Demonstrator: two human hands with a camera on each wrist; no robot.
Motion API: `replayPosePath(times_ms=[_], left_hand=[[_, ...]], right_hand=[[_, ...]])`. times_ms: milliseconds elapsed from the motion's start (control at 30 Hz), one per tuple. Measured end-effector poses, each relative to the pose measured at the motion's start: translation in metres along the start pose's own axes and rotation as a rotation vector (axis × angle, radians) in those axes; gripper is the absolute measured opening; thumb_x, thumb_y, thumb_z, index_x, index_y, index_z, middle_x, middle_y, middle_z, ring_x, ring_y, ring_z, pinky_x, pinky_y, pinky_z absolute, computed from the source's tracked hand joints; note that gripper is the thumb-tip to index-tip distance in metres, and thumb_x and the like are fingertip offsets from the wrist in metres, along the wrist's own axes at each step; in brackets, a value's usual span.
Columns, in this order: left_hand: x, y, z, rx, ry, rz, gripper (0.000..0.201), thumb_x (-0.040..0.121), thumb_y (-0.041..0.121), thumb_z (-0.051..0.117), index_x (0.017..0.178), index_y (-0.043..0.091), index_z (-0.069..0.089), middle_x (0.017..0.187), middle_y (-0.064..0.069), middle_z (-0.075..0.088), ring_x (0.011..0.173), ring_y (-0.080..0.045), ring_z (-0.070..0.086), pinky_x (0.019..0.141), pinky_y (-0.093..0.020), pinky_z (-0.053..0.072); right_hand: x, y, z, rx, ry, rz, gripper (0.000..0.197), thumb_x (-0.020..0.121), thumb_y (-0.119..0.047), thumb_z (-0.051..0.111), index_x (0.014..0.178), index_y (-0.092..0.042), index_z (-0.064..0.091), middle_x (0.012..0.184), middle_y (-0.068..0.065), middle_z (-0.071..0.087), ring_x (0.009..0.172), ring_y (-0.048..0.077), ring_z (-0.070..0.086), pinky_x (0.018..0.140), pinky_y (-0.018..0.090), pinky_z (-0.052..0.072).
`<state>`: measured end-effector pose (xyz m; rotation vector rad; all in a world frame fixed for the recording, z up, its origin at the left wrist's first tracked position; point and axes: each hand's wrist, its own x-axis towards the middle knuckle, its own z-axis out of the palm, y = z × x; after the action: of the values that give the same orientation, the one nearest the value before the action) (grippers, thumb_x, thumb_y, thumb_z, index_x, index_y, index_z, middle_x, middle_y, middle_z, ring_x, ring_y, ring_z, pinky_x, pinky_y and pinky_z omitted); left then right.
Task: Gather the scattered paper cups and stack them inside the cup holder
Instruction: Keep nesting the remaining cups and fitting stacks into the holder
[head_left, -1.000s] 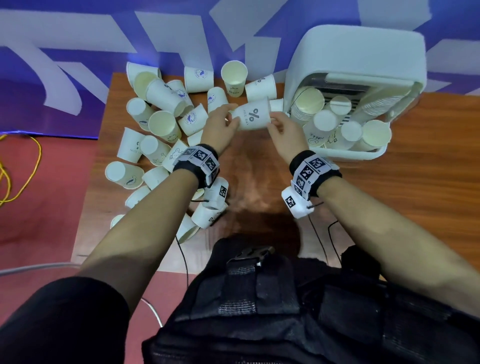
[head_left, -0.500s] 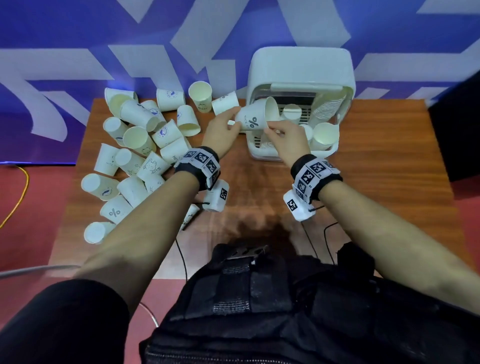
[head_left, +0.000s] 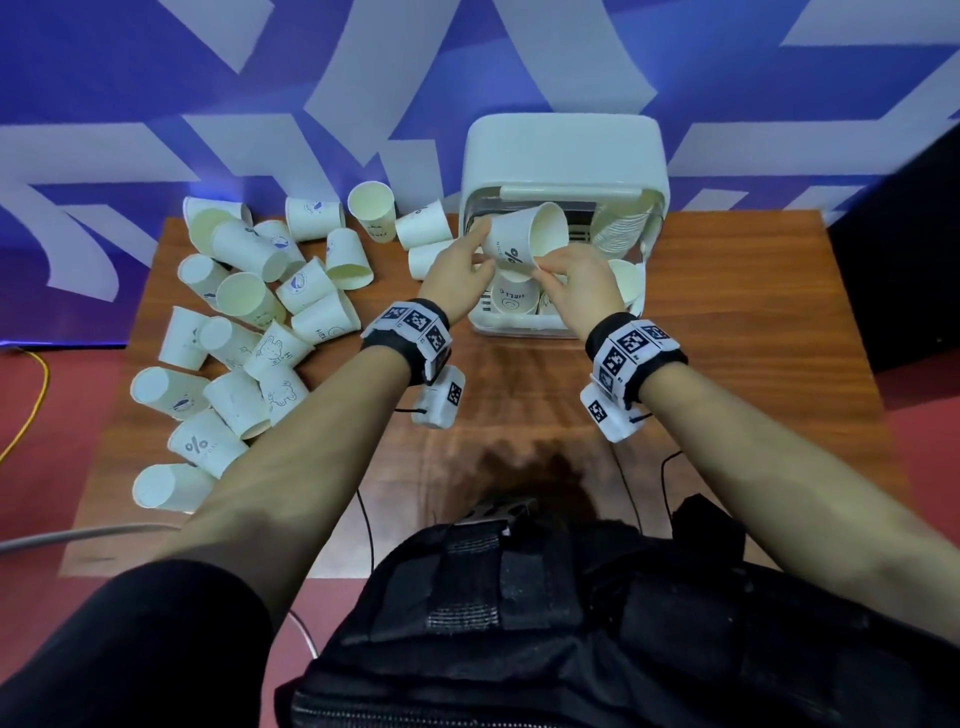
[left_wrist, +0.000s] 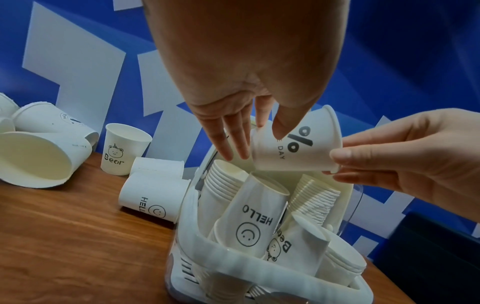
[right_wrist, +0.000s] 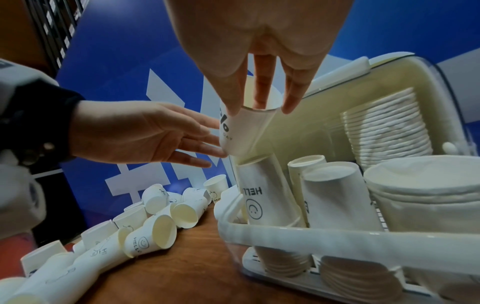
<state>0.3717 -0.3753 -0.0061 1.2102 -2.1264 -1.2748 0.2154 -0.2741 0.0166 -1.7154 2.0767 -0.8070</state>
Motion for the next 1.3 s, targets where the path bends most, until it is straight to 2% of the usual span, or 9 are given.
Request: replayPosePath(times_ms=[200, 333, 500, 633, 800, 967, 1033, 1133, 1300], left_hand=[[0.007, -0.008, 0.005, 0.019, 0.000, -0.002, 0.058, 0.092, 0.017, 0.046, 0.148, 0.018, 0.033, 0.146, -0.006, 0.044, 0.128, -0.016, 0.048, 0.107, -0.039, 0.041], [0.012, -0.012, 0.008, 0.018, 0.024, 0.031, 0.060, 0.088, 0.014, 0.044, 0.147, 0.021, 0.034, 0.141, -0.004, 0.049, 0.124, -0.015, 0.051, 0.105, -0.037, 0.043], [0.016, -0.012, 0.011, -0.032, 0.105, 0.079, 0.053, 0.089, 0.009, 0.045, 0.141, 0.018, 0.040, 0.133, 0.001, 0.054, 0.117, -0.009, 0.052, 0.104, -0.028, 0.042], [0.018, -0.014, 0.017, -0.078, 0.193, 0.122, 0.048, 0.086, 0.012, 0.050, 0.133, 0.020, 0.048, 0.134, 0.004, 0.054, 0.123, -0.010, 0.050, 0.106, -0.039, 0.042], [0.016, -0.025, 0.025, -0.052, 0.301, 0.150, 0.045, 0.088, 0.015, 0.054, 0.132, 0.015, 0.049, 0.135, 0.000, 0.054, 0.125, -0.014, 0.051, 0.105, -0.042, 0.043], [0.019, -0.024, 0.024, -0.059, 0.262, 0.073, 0.047, 0.090, 0.011, 0.054, 0.136, 0.016, 0.045, 0.134, -0.001, 0.056, 0.121, -0.011, 0.054, 0.104, -0.036, 0.044], [0.021, -0.025, 0.024, -0.026, 0.225, 0.044, 0.049, 0.092, 0.014, 0.052, 0.140, 0.018, 0.041, 0.131, -0.001, 0.059, 0.119, -0.012, 0.056, 0.101, -0.034, 0.045], [0.025, -0.029, 0.025, 0.048, 0.173, 0.005, 0.054, 0.096, 0.020, 0.050, 0.146, 0.020, 0.031, 0.126, -0.006, 0.062, 0.117, -0.019, 0.058, 0.095, -0.030, 0.046], [0.032, -0.039, 0.026, 0.168, 0.119, -0.048, 0.062, 0.093, 0.042, 0.045, 0.148, 0.037, 0.016, 0.111, -0.010, 0.064, 0.101, -0.024, 0.062, 0.085, -0.043, 0.052]], right_hand=[[0.008, 0.014, 0.009, -0.017, 0.012, -0.111, 0.022, 0.093, -0.013, 0.055, 0.102, -0.004, 0.073, 0.096, 0.017, 0.068, 0.107, 0.041, 0.050, 0.094, 0.037, 0.034], [0.017, 0.015, 0.015, -0.021, -0.009, -0.173, 0.024, 0.094, -0.015, 0.053, 0.106, -0.005, 0.071, 0.101, 0.014, 0.069, 0.114, 0.041, 0.047, 0.099, 0.034, 0.031], [0.019, 0.022, 0.024, -0.002, 0.049, -0.303, 0.028, 0.093, -0.019, 0.050, 0.102, -0.006, 0.073, 0.093, 0.013, 0.069, 0.104, 0.041, 0.055, 0.089, 0.044, 0.049], [0.022, 0.031, 0.026, 0.005, 0.129, -0.430, 0.026, 0.095, -0.018, 0.051, 0.102, -0.005, 0.072, 0.094, 0.016, 0.067, 0.107, 0.044, 0.055, 0.091, 0.038, 0.047], [0.024, 0.043, 0.028, -0.038, 0.148, -0.544, 0.032, 0.099, -0.019, 0.044, 0.099, -0.003, 0.072, 0.103, 0.020, 0.066, 0.119, 0.046, 0.048, 0.100, 0.036, 0.042], [0.025, 0.057, 0.035, -0.089, 0.096, -0.520, 0.017, 0.089, -0.003, 0.057, 0.099, -0.002, 0.071, 0.113, 0.023, 0.064, 0.122, 0.052, 0.046, 0.097, 0.042, 0.045], [0.026, 0.056, 0.035, -0.070, 0.079, -0.481, 0.021, 0.089, -0.005, 0.055, 0.100, -0.002, 0.072, 0.114, 0.022, 0.064, 0.115, 0.049, 0.053, 0.092, 0.046, 0.050], [0.028, 0.049, 0.035, -0.033, 0.042, -0.413, 0.028, 0.090, -0.014, 0.050, 0.104, -0.006, 0.072, 0.113, 0.020, 0.066, 0.109, 0.042, 0.059, 0.089, 0.045, 0.051], [0.032, 0.042, 0.037, -0.041, -0.045, -0.335, 0.025, 0.090, -0.011, 0.055, 0.111, -0.009, 0.071, 0.114, 0.017, 0.066, 0.108, 0.040, 0.059, 0.090, 0.044, 0.049]])
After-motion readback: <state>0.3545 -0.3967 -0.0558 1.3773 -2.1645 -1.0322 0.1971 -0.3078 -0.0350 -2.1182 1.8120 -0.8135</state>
